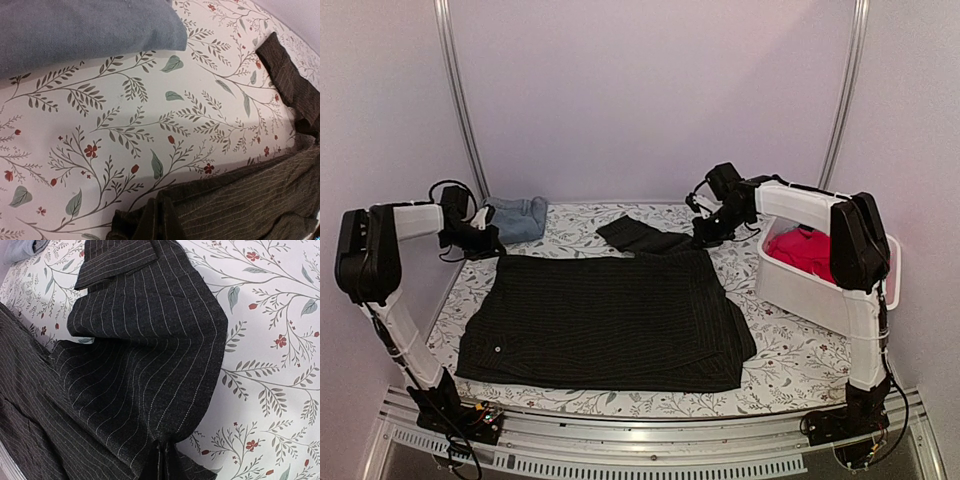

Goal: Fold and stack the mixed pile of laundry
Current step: Fold the 1/3-folded shirt at the center of the board.

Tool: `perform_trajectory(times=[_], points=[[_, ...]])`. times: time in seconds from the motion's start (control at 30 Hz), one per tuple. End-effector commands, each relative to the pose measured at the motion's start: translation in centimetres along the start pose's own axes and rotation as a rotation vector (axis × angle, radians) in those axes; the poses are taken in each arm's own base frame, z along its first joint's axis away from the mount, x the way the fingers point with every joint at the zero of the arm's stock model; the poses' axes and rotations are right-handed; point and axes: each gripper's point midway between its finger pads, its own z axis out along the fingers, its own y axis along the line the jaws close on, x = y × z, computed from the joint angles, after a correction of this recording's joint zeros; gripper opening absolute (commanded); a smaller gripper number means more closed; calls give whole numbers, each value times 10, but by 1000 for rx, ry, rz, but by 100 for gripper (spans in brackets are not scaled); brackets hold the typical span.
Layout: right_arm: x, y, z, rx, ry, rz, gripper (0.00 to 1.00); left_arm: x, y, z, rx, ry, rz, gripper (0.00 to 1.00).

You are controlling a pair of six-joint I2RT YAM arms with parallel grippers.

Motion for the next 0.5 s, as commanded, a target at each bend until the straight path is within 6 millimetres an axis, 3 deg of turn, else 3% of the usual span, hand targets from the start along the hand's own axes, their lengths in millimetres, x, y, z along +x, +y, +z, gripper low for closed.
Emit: perform_trajectory(times=[0.0,0.2,0.47], points=[[-2,27,-28,-51,-43,-22,0,9,-4,-14,-28,-13,-18,0],[29,43,-34,-56,-6,-44,0,24,-8,-29,-53,-28,-17,0],[63,57,-50,-83,12,-35,0,56,3,-38,-129,12,-66,0]])
